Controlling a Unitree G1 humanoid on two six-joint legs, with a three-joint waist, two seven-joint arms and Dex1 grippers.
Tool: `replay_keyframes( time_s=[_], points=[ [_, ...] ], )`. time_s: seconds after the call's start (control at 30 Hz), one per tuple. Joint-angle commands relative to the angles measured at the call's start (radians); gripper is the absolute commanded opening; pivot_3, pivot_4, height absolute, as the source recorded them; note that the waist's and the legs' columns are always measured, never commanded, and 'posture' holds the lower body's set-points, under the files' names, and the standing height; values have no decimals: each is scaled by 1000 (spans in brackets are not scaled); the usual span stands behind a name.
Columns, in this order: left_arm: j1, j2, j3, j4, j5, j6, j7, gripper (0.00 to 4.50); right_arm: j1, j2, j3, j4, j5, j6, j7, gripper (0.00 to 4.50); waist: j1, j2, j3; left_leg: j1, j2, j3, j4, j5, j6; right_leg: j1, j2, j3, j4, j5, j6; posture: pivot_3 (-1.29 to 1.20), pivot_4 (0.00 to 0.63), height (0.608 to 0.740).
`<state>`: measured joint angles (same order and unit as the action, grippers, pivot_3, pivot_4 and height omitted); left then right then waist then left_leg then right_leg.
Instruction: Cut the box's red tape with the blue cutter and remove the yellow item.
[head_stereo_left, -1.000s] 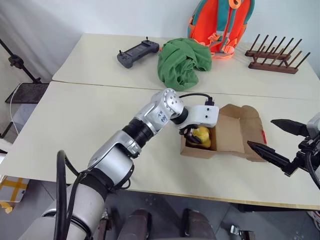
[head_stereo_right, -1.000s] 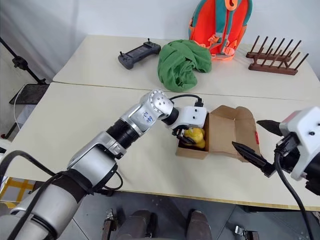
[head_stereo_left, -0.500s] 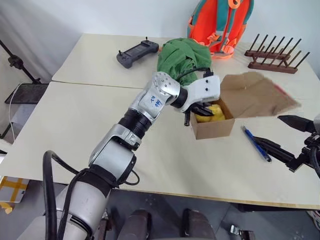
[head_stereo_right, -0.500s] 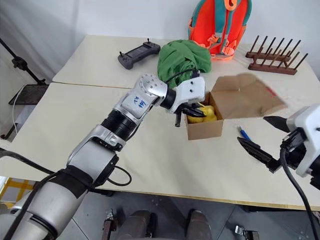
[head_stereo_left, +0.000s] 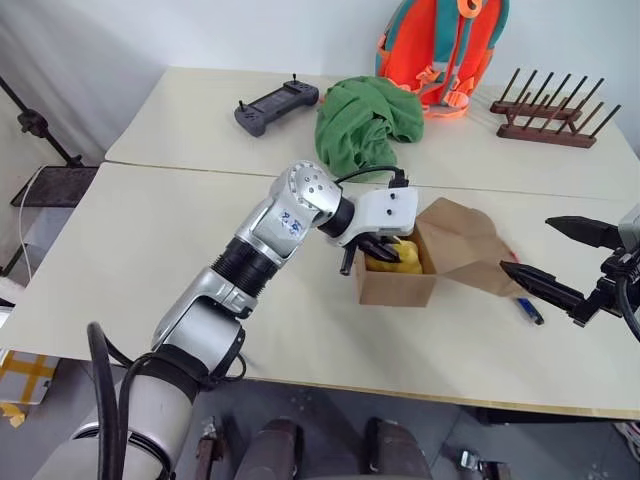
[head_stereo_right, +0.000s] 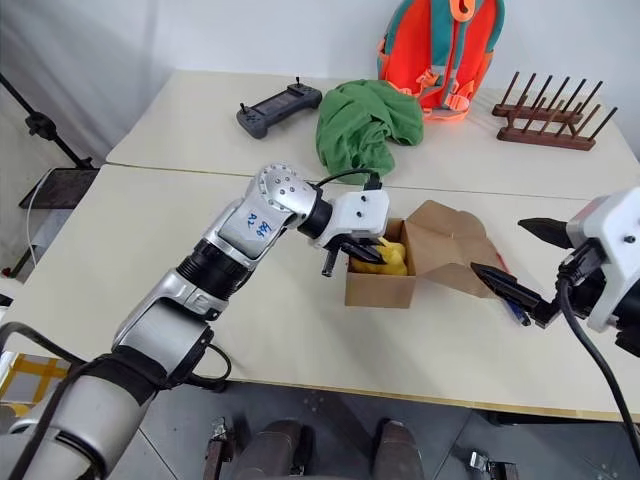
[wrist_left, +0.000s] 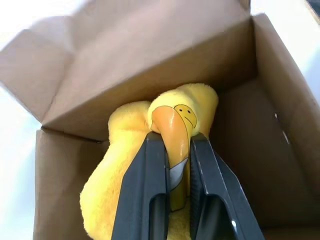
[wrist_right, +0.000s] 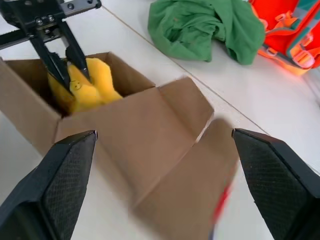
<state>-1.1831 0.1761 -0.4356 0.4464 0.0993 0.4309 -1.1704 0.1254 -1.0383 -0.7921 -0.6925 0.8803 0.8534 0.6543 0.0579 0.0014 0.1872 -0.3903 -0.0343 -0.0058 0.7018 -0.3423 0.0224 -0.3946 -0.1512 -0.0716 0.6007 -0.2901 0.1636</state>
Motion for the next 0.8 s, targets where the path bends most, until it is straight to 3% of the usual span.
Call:
replay_keyframes(
  time_s=[0.03, 0.13, 0.23, 0.4, 0.53, 0.63, 0.73, 0.8],
  points=[
    [-46, -33, 45, -5, -35, 231, 41, 97, -2, 7, -23, -26, -3, -5, -2, 4500, -2, 0, 0, 0, 0, 0, 0, 0, 0, 0, 0, 0, 0, 0, 0, 0, 150, 740],
    [-53, -43, 47, -7, -30, 321, 83, 97, 0, 10, -18, -29, -7, -4, -4, 4500, -6, 0, 0, 1, 0, 0, -1, 0, 0, 0, 0, 0, 1, 0, 0, 0, 150, 740],
    [-103, -71, 150, 0, -121, 524, 108, 97, -3, 8, -23, -23, -7, -4, -2, 4500, -8, 0, 0, 1, 1, -2, -1, 0, 0, 0, 0, 1, 2, 0, 0, 0, 150, 740],
    [-78, -41, 146, -62, -164, 545, 110, 96, -6, 7, -10, -14, -15, -11, 4, 4500, -9, 0, 0, 3, 1, -5, -1, 0, 0, -1, 0, 3, 4, 0, 0, 0, 150, 740],
    [-113, -43, 264, -75, -267, 656, 144, 96, -15, 4, -5, -6, -18, -16, 11, 4500, -8, 0, 0, 3, 1, -5, -1, 0, 0, -1, 0, 4, 4, 0, 0, 0, 150, 740],
    [-36, 29, 151, -178, -185, 413, 142, 96, -22, 4, 8, 5, -29, -22, 18, 4500, -9, 0, 0, 3, 1, -5, -1, 0, -1, -1, 0, 4, 4, 0, 0, 0, 150, 740],
    [62, 146, -30, -252, -2, -2, 167, 96, -26, 5, 26, 8, -44, -34, 30, 4500, -12, 2, -1, 5, 1, -5, -2, 1, -2, -1, 0, 5, 4, 0, 0, 0, 150, 740],
    [84, 183, -69, -245, 61, -175, 200, 95, -31, 7, 35, 10, -54, -44, 37, 4500, -10, 2, -1, 5, 1, -4, -3, 1, -3, -1, 0, 5, 4, 0, 0, 0, 150, 740]
  ],
)
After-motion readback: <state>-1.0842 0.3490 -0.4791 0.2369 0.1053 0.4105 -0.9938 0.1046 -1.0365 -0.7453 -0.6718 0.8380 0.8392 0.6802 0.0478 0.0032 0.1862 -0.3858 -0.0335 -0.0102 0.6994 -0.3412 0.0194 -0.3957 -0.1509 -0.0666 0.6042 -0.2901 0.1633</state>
